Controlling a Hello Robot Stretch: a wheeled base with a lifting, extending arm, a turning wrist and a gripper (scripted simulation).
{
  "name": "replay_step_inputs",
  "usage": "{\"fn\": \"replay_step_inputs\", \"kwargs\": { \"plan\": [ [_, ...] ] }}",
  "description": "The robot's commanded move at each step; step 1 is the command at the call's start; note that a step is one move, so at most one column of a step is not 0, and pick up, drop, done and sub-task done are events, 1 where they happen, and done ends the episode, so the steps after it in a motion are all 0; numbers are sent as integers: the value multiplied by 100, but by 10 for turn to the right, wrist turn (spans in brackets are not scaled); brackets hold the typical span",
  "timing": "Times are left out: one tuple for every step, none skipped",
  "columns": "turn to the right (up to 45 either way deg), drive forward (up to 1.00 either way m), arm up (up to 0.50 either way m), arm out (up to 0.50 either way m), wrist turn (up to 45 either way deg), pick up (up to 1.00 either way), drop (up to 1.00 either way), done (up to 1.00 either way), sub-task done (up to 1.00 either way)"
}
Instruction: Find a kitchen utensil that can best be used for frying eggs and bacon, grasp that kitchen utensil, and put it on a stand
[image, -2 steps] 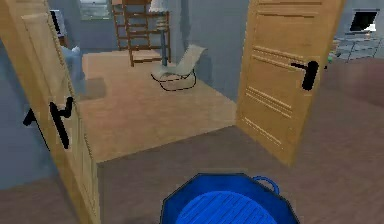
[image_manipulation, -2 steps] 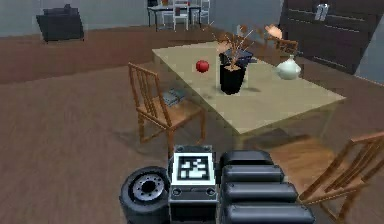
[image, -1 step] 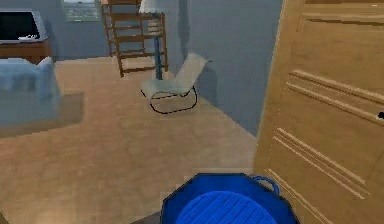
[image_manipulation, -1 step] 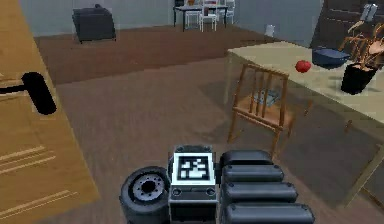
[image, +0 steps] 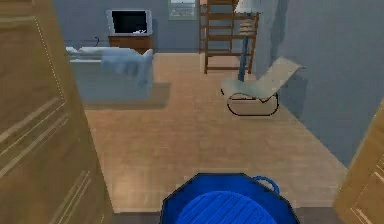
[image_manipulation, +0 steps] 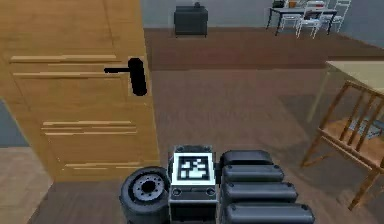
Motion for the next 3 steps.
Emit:
{"fn": "replay_step_inputs", "kwargs": {
  "plan": [
    [0,100,0,0,0,0,0,0,0],
    [0,30,0,0,0,0,0,0,0],
    [-180,0,0,0,0,0,0,0,0]
  ]
}}
